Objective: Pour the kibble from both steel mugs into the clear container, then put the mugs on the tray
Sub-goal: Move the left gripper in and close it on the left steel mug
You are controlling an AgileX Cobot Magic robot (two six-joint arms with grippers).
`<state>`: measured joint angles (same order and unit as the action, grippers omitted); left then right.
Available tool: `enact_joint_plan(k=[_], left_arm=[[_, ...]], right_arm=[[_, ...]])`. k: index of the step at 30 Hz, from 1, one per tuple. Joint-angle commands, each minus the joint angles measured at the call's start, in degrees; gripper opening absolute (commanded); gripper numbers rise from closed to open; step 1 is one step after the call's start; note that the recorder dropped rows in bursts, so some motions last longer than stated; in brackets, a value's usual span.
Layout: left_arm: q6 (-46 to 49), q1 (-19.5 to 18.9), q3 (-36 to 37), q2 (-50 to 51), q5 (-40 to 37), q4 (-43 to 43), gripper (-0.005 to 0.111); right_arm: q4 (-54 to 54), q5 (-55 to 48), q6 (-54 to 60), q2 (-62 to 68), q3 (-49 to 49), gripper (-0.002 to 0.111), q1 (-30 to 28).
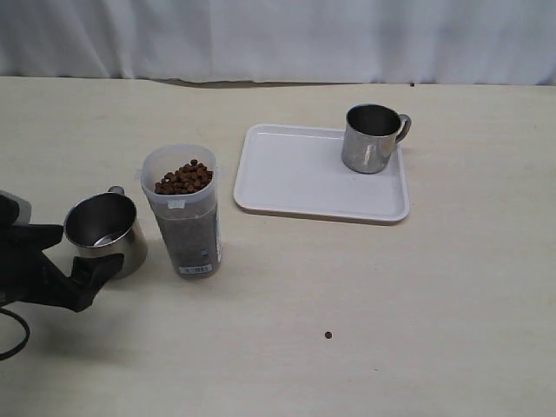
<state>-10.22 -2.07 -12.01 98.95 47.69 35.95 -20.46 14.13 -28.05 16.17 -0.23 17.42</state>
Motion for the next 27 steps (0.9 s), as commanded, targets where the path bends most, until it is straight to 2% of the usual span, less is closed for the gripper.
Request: enact_joint_plan(k=[1,11,23,24,25,26,27], left_arm=[[3.1,0.1,-2.1,2.5,1.0,1.0,0.08],[12.0,0.1,-4.4,7.7,7.4,0.3,0.08],[12.0,0.1,-6.8,8.0,8.3,0.5,0.079],[12.0,0.1,-6.8,8.0,8.4,0.5,0.075],[12.0,0.1,-6.8,8.0,8.4,0.5,0.06],[12.0,0.1,-6.8,8.0,8.3,0.5,0.052],[12.0,0.1,-6.8,8.0,8.2,0.5,0.028]], right_arm=[[0.5,-0.5,-0.2,-0.3,0.2,0.005,0.0],[0.5,-0.5,-0.2,-0.3,0.2,0.005,0.0],[0.5,-0.5,-0.2,-0.3,0.2,0.005,0.0],[0.5,-0.5,-0.2,-0.3,0.2,0.005,0.0],[0.5,-0.5,-0.2,-0.3,0.2,0.005,0.0],[0.5,-0.5,-0.2,-0.3,0.2,0.005,0.0],[0.5,-0.5,-0.2,-0.3,0.2,0.005,0.0]])
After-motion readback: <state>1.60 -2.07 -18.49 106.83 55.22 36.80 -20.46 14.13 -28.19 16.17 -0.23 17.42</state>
